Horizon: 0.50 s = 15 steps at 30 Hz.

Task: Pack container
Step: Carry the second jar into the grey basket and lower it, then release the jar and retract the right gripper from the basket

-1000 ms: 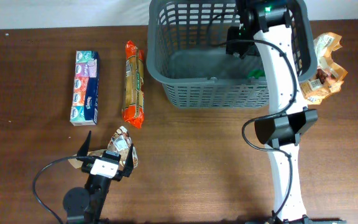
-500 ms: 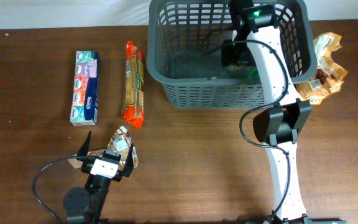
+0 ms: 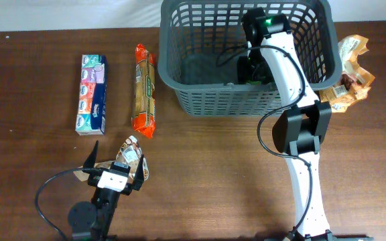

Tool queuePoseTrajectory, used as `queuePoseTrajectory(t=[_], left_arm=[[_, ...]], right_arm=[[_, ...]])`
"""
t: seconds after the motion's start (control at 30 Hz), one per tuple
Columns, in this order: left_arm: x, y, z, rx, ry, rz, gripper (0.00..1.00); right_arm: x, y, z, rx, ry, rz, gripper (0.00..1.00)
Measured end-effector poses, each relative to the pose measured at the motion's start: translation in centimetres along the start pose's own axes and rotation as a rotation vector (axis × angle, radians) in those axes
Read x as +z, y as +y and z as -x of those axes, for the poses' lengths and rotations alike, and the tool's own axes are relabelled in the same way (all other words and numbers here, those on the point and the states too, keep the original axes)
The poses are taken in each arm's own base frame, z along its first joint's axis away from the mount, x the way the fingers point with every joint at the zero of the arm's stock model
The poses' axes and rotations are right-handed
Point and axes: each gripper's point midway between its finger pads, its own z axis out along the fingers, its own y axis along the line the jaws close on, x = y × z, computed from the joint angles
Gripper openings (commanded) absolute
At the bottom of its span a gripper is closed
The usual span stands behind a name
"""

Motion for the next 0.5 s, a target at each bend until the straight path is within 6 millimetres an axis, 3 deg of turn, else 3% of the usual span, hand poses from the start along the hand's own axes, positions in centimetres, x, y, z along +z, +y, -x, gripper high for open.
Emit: queuePoseTrajectory(t=[0.07,0.37,0.5], left_arm=[[0.0,0.0,0.0,0.000,0.000,0.000,0.99],[0.0,0.0,0.0,0.000,0.000,0.000,0.99],[0.0,0.0,0.0,0.000,0.000,0.000,0.99]], right_arm=[[0.0,0.0,0.0,-0.013,0.001,0.000,0.99],[-0.1,0.3,-0.5,-0.034,0.019,0.021,0.99],[-1.7,0.8,-0.7,-0.050,0.013,0.058,0.99]])
